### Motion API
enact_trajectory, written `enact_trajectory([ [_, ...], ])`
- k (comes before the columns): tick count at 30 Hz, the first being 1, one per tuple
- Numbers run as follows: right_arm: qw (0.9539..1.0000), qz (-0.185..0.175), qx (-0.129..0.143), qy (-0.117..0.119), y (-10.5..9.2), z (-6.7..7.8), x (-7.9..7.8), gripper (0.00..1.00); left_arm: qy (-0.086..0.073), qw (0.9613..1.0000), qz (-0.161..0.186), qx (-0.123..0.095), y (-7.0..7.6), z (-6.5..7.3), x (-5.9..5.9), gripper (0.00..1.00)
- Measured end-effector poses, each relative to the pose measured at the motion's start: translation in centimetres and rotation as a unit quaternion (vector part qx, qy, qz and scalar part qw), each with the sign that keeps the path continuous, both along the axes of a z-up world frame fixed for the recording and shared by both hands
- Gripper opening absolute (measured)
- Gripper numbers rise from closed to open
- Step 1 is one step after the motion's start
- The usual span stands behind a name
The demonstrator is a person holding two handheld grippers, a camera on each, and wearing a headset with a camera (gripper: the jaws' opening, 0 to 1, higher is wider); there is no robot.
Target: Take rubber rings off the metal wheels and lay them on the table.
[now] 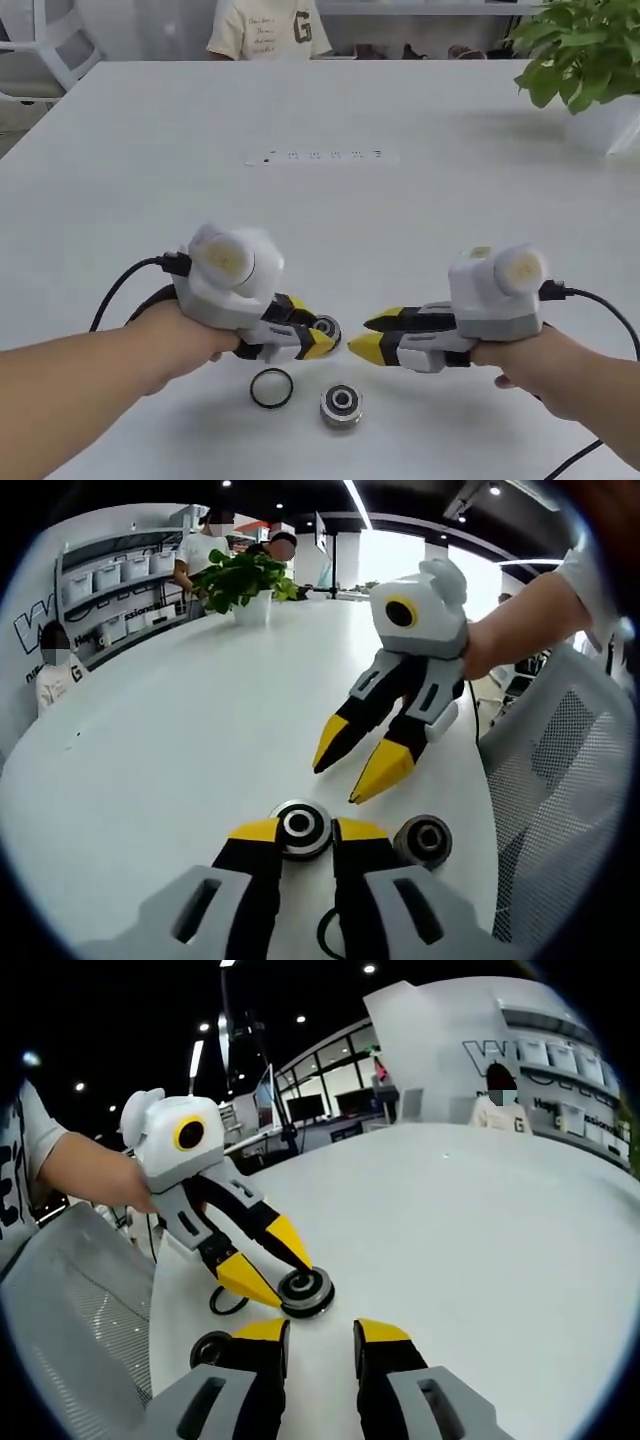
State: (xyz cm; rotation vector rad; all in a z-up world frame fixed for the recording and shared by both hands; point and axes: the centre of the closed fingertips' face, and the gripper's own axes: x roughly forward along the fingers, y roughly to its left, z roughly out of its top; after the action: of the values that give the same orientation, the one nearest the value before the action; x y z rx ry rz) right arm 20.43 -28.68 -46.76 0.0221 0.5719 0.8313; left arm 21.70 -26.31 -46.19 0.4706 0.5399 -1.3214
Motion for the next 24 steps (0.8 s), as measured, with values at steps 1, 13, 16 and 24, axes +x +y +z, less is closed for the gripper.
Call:
enact_trajectory([
  [1, 1.0, 0.001, 0.0, 0.0, 0.0, 0.0, 0.0, 0.24, -0.003, 1.0, -0.001, 0.002, 0.1, 0.0, 0.0, 0.13],
  [13, 0.9997, 0.023, -0.005, -0.001, 1.5, -0.5, 0.5, 0.23, -0.002, 1.0, 0.008, -0.002, 0.2, 0.0, 0.5, 0.07],
  [16, 0.9995, 0.029, -0.008, -0.001, 1.9, -0.6, 0.6, 0.23, -0.002, 1.0, 0.009, -0.002, 0.2, 0.0, 0.5, 0.07],
  [24, 0.9987, 0.043, -0.027, -0.005, 2.3, -1.1, 0.5, 0.17, -0.003, 0.9999, 0.014, -0.006, 0.1, 0.0, 0.5, 0.07],
])
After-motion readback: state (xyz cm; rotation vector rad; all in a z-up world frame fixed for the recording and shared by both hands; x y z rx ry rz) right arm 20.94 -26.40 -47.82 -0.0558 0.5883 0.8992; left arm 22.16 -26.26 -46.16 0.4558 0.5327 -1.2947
